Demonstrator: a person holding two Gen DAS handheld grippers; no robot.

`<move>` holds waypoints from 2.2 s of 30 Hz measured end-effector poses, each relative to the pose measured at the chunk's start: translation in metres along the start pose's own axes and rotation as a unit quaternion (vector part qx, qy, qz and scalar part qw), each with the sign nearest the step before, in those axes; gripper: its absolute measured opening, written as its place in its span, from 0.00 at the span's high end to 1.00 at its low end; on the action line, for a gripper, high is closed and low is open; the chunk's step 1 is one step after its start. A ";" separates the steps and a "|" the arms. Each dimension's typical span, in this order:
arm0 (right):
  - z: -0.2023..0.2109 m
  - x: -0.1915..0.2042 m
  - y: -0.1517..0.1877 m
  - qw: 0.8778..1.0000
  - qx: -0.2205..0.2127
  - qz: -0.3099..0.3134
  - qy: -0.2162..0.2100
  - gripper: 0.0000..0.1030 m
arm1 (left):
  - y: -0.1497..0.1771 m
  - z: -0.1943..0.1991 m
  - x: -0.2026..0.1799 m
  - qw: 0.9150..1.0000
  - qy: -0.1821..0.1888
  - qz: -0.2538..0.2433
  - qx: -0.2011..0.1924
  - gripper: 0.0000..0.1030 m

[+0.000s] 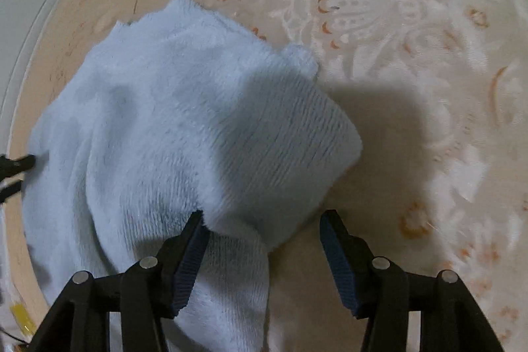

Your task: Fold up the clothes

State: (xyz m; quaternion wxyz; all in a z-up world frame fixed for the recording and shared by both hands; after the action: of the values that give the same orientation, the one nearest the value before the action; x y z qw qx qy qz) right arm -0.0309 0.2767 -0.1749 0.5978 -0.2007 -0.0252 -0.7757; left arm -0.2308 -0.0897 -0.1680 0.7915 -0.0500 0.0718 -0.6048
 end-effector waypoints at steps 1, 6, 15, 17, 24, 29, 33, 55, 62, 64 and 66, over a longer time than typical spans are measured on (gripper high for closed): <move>-0.002 0.000 -0.003 1.000 -0.003 -0.011 -0.013 0.54 | -0.002 -0.005 -0.005 1.000 0.023 0.005 0.011 0.22; 0.016 0.010 -0.018 0.999 -0.052 -0.006 -0.005 0.88 | 0.001 -0.015 -0.048 0.998 0.015 -0.057 0.006 0.73; 0.124 0.012 -0.087 0.965 -0.247 0.000 0.093 0.92 | -0.077 0.096 -0.081 0.977 0.055 -0.032 -0.205 0.83; 0.149 0.025 -0.104 0.947 -0.296 0.020 0.123 0.92 | -0.085 0.133 -0.098 0.958 0.069 -0.045 -0.275 0.83; 0.169 0.023 -0.160 0.934 -0.327 -0.010 0.145 0.57 | -0.111 0.153 -0.126 0.945 0.013 -0.002 -0.327 0.42; 0.118 -0.012 -0.124 0.967 -0.206 -0.037 0.144 0.52 | -0.101 0.088 -0.096 0.990 0.034 0.027 -0.135 0.41; 0.076 -0.014 -0.034 0.991 -0.088 -0.016 0.101 0.52 | -0.034 0.072 -0.040 0.996 0.032 -0.021 -0.084 0.38; 0.023 0.016 0.134 0.994 0.069 -0.082 0.030 0.51 | 0.205 0.039 0.124 0.994 -0.003 0.105 0.037 0.25; 0.012 0.024 0.117 0.994 0.060 -0.086 0.000 0.55 | 0.207 0.042 0.110 0.995 0.018 0.097 0.026 0.29; 0.009 0.032 0.109 0.996 0.056 -0.073 -0.008 0.65 | 0.208 0.043 0.102 0.997 0.014 0.079 0.021 0.43; 0.006 0.039 0.102 0.996 0.056 -0.063 -0.020 0.78 | 0.210 0.047 0.092 0.998 0.012 0.054 0.011 0.79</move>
State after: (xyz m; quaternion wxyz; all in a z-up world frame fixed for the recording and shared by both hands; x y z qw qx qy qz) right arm 0.0588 0.2136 -0.1768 0.5574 -0.1809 -0.0930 -0.8049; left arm 0.0008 -0.1232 -0.1617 0.8228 -0.0301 0.0777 -0.5622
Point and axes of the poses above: each gripper's, at about its wrist camera, not at the fingertips, and z roughly against the way its jaws point, x to its left, y to its underside, the point moved 3 cm from there along -z, roughly the way its jaws point, and after that the axes turned 9 degrees about z, right-handed, at the moved point
